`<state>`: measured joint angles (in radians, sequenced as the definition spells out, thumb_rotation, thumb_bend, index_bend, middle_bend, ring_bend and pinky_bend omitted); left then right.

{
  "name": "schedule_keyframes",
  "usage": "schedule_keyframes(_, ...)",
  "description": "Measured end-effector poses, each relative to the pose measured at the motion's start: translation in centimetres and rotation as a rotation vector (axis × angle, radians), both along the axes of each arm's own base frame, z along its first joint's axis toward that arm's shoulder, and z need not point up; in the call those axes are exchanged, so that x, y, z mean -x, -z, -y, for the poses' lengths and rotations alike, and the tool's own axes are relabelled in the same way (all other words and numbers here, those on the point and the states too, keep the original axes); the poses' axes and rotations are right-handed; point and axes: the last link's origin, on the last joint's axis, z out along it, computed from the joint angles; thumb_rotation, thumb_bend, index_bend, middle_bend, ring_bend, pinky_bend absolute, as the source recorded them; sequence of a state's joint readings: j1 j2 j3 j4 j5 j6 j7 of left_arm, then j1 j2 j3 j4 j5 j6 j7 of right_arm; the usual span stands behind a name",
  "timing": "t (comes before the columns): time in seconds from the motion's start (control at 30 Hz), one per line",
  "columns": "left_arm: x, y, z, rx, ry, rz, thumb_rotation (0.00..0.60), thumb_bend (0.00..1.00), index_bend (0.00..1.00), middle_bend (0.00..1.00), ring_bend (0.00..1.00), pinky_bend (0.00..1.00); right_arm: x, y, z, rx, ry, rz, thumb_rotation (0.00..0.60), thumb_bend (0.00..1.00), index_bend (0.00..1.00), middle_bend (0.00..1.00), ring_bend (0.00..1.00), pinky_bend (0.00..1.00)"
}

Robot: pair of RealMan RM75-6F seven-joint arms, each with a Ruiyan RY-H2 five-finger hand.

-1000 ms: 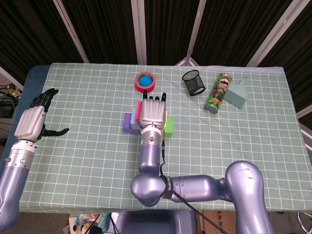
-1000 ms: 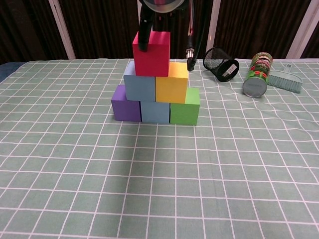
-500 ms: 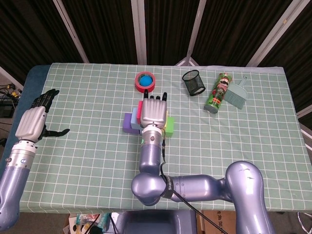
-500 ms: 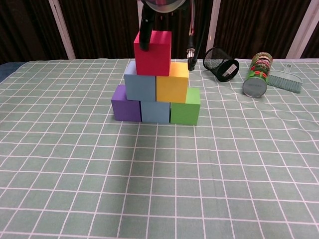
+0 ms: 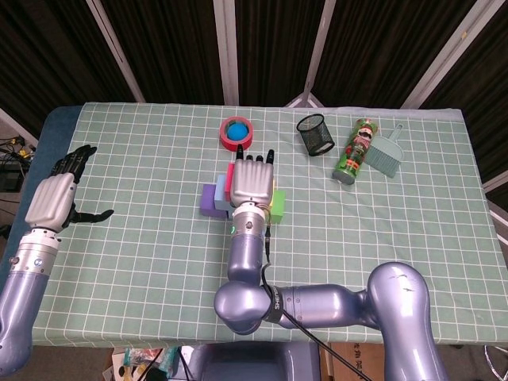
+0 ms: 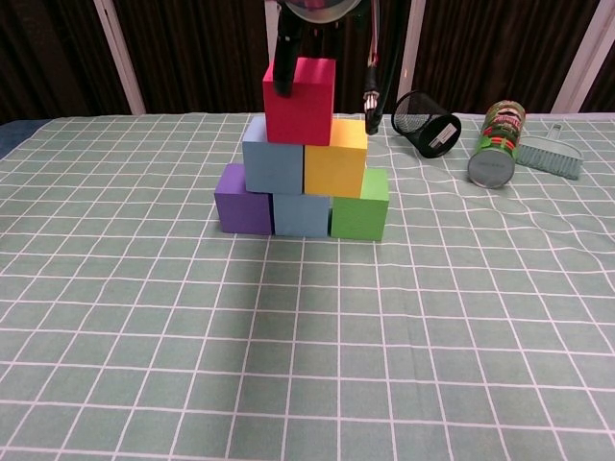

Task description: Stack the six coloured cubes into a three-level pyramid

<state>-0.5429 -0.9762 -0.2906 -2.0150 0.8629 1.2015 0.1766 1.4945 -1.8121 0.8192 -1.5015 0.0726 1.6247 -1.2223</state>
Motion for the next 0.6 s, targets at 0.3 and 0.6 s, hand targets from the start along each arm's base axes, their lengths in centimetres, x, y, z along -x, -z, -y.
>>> schedule_keyframes(0.3,-0.06,0.02,0.03,0.003,0.002,0.0,0.6,0.1,0.0,0.0,0.0,0.0,0.08,0.21,-0.17,-0.008,0.001,0.002,0.6,0.36,0.0,0.38,0.21,0.0)
schedule_keyframes(0.6,-0.09,-0.02,0.05,0.001,0.003,0.001,0.6,0.1,0.0,0.0,0.0,0.0,0.13,0.28,-0.28,-0.019,-0.003,0.01,0.6,0.36,0.0,0.28,0.14,0.0)
